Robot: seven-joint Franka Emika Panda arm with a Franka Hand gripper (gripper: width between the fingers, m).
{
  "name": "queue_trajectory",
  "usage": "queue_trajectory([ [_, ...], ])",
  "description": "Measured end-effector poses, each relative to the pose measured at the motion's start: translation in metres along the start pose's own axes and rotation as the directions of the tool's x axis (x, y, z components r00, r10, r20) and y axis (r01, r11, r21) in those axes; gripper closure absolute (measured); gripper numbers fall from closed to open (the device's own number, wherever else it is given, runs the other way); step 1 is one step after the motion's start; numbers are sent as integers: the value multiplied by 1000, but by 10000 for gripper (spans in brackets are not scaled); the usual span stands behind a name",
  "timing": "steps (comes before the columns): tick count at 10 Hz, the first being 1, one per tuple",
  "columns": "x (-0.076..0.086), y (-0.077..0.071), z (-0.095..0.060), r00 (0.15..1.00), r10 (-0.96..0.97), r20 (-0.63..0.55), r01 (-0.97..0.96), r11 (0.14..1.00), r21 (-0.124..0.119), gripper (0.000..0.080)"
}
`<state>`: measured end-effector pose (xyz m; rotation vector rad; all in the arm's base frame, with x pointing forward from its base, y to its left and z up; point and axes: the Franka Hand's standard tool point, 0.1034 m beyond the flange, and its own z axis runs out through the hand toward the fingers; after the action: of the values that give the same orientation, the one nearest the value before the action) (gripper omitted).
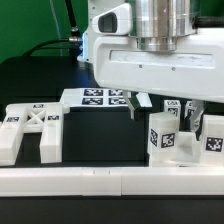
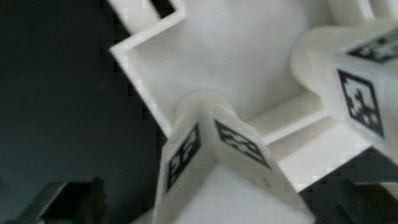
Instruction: Assemble chair
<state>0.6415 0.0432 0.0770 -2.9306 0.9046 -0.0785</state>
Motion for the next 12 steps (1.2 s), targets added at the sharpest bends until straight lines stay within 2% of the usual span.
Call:
queue_trajectory([
  [3,2,0,0,960,-279,-2,279,960,-4,150],
  [5,2,0,-1,916,-401,-2,401,916,-23,150],
  [6,2,1,-1,874,-485,0,485,874,-32,150],
  [9,4,3,-1,776,-630,6,630,775,-40,150],
  [11,4,3,-1,770,-638,7,638,769,-40,426],
  [12,4,3,-1,770,-638,7,638,769,-40,426],
])
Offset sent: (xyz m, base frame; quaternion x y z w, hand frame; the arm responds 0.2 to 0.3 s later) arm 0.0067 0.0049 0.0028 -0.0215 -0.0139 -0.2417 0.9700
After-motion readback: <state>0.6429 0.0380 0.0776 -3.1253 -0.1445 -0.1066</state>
